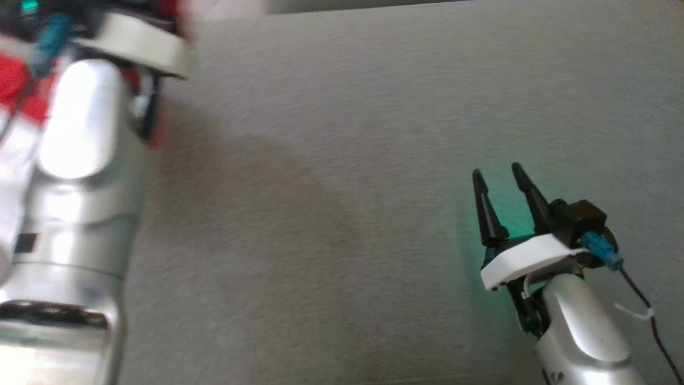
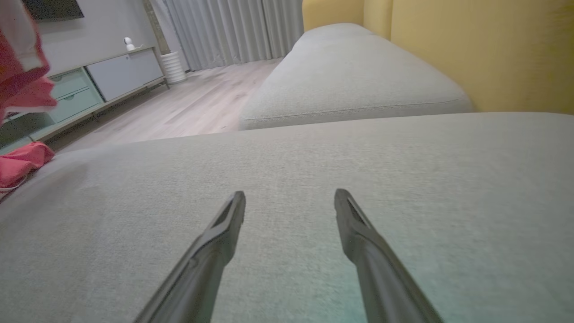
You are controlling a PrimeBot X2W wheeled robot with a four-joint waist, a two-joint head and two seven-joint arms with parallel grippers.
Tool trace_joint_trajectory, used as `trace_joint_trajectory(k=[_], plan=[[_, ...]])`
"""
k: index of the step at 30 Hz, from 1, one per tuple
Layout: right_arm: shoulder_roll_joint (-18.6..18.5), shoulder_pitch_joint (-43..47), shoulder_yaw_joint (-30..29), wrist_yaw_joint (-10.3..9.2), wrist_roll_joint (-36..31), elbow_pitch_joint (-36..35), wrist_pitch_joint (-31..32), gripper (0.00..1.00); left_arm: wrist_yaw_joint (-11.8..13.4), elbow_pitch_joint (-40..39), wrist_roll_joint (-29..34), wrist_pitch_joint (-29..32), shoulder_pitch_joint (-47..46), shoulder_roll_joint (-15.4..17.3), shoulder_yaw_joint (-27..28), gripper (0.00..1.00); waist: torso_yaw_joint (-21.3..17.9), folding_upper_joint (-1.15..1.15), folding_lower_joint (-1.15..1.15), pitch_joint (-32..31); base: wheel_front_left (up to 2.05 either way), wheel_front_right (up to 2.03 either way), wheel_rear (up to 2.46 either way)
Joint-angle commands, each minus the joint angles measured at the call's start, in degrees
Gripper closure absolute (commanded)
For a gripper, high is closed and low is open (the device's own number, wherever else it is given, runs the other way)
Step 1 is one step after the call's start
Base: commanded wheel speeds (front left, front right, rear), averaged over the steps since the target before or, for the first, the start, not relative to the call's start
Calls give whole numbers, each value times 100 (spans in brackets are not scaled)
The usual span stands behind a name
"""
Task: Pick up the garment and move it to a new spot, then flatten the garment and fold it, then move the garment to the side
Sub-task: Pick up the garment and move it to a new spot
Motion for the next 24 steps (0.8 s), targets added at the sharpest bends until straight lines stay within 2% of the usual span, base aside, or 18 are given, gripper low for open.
trace_joint_trajectory(k=[1,7,10,13,14,15,16,20,21,24], plan=[[79,-25,146,-4,26,-152,-21,0,12,-251,-47,-27,-205,171,46,100,-471,0,1,-272,0,0,0],[89,36,187,-4,126,-216,-21,0,11,-900,-464,-28,12,-238,-405,100,-1081,0,1,-346,0,0,0],[90,74,177,-4,186,-241,-21,0,15,-1013,-578,-28,344,-310,-383,100,-1216,0,1,-359,0,0,0],[90,117,155,-4,195,-277,-21,0,120,-1107,-614,-29,896,-345,-279,100,-1224,0,1,-362,0,0,0],[91,140,127,-4,192,-290,-21,0,176,-1158,-631,-29,1136,-367,-216,85,-1197,0,1,-363,0,0,0],[91,167,109,-4,190,-301,-21,0,231,-1218,-607,-29,1409,-381,-168,20,-1164,0,1,-367,0,0,0],[91,193,101,-4,190,-307,-21,0,275,-1262,-563,-29,1719,-390,-138,0,-1130,0,1,-373,0,0,0],[91,291,97,-4,177,-342,-21,0,578,-1244,-404,-29,3142,-426,116,0,-957,0,1,-430,0,0,0],[91,330,92,-4,161,-351,-21,0,721,-1289,-338,-29,3758,-450,300,0,-858,0,1,-487,0,0,0],[91,373,35,-4,128,-378,-21,0,818,-1478,-136,-29,4480,-472,462,0,-704,0,1,-605,0,0,0]])
